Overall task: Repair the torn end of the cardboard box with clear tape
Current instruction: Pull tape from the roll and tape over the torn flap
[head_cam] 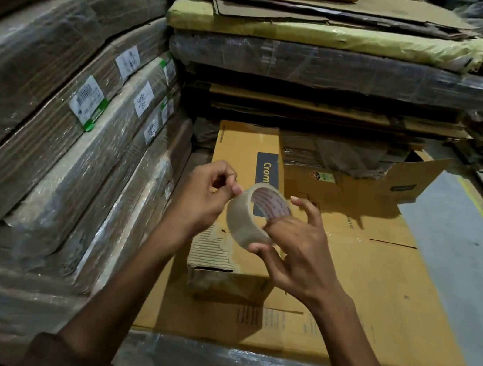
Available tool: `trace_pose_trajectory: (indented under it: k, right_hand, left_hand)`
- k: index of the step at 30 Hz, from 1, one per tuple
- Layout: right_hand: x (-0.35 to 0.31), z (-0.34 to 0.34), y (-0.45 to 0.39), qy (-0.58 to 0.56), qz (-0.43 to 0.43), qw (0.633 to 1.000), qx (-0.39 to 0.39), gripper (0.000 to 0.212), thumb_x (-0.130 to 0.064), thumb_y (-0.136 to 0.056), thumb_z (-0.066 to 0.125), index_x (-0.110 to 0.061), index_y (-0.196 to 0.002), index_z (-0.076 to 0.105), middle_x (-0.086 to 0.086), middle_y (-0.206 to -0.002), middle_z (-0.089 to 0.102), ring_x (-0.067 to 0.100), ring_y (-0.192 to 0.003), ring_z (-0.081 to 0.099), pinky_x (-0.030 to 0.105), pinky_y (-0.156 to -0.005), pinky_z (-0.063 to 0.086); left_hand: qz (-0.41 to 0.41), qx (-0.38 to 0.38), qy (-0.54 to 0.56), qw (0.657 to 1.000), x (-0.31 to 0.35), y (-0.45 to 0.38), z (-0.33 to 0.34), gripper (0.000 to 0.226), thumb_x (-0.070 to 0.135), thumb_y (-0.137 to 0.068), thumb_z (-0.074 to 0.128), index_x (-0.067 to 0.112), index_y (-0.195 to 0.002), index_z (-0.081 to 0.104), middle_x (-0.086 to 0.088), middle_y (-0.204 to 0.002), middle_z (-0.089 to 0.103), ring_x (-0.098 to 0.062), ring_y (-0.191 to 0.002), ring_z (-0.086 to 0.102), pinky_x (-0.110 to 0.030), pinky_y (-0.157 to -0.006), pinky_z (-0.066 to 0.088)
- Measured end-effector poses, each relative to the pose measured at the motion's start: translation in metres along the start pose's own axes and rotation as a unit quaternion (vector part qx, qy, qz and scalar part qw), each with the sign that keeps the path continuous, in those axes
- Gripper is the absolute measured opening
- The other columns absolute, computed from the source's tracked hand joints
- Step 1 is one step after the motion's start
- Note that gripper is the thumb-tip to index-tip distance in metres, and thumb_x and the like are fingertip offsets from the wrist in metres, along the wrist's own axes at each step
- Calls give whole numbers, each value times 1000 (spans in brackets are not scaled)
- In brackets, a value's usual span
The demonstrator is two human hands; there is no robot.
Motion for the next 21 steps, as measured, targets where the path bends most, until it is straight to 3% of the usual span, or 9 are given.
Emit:
trace_pose_trajectory:
  k: [2,5,8,10,13,16,19,21]
  right_hand:
    - [-6,6,-2,14,14,1000,13,46,-46,-101,53,-15,-67,56,-2,-61,59,10,-56,43,39,-103,41]
    - [-14,13,-4,19,48,999,5,44,-43,-100,54,-16,-65,51,1,-56,53,15,-51,41,30,-74,43]
    - [-21,16,-5,38,107,993,9,47,-46,-100,51,-19,-62,45,-5,-53,37,14,-45,31,25,-51,25]
    - [-21,17,-5,33,147,989,9,50,-49,-100,50,-20,-60,43,-6,-51,33,13,-42,30,27,-45,23]
    - [-14,21,-5,36,193,980,-30,57,-56,-99,44,-17,-58,48,-2,-47,40,15,-40,37,31,-41,32]
    - [-3,20,1,20,203,975,-90,62,-62,-98,39,-17,-59,57,0,-49,49,15,-44,46,35,-44,41]
    - [9,13,7,-20,187,974,-128,64,-63,-95,42,-14,-55,52,2,-47,45,13,-42,41,33,-45,31]
    - [13,11,10,-55,176,968,-169,64,-64,-93,43,-13,-56,54,3,-49,49,13,-42,43,33,-46,29]
  left_hand:
    - [24,76,-102,992,2,4,12,19,10,-96,64,15,-81,53,7,-73,57,2,-67,52,-17,-59,41]
    - [87,148,-180,969,6,11,25,19,-1,-95,63,9,-85,50,10,-71,56,9,-74,63,-11,-52,40]
    - [166,209,-276,923,3,11,33,21,-10,-87,67,4,-85,52,-9,-74,61,-24,-74,68,-25,-53,36]
    - [181,253,-298,902,0,9,39,19,-10,-86,67,3,-85,53,-12,-72,60,-29,-66,61,-28,-53,35]
    - [90,261,-186,943,-7,9,43,17,-2,-91,65,7,-97,53,0,-71,60,-18,-65,63,-28,-50,44]
    - [-109,161,22,981,-25,2,33,19,4,-95,65,11,-110,58,1,-70,68,-8,-63,65,-24,-60,54]
    - [-268,-3,214,939,-43,-1,16,30,16,-94,68,-3,-117,65,-9,-74,70,-16,-62,64,-26,-61,58]
    - [-313,-84,223,919,-55,3,8,49,32,-82,74,-5,-113,68,-11,-75,69,-14,-59,63,-23,-59,57]
Point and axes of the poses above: each hand's wrist, its own y-axis away from the middle knuckle, its own z-axis out of the palm, x = y × z, the point moved 1 cm from there along -y, towards the middle knuckle
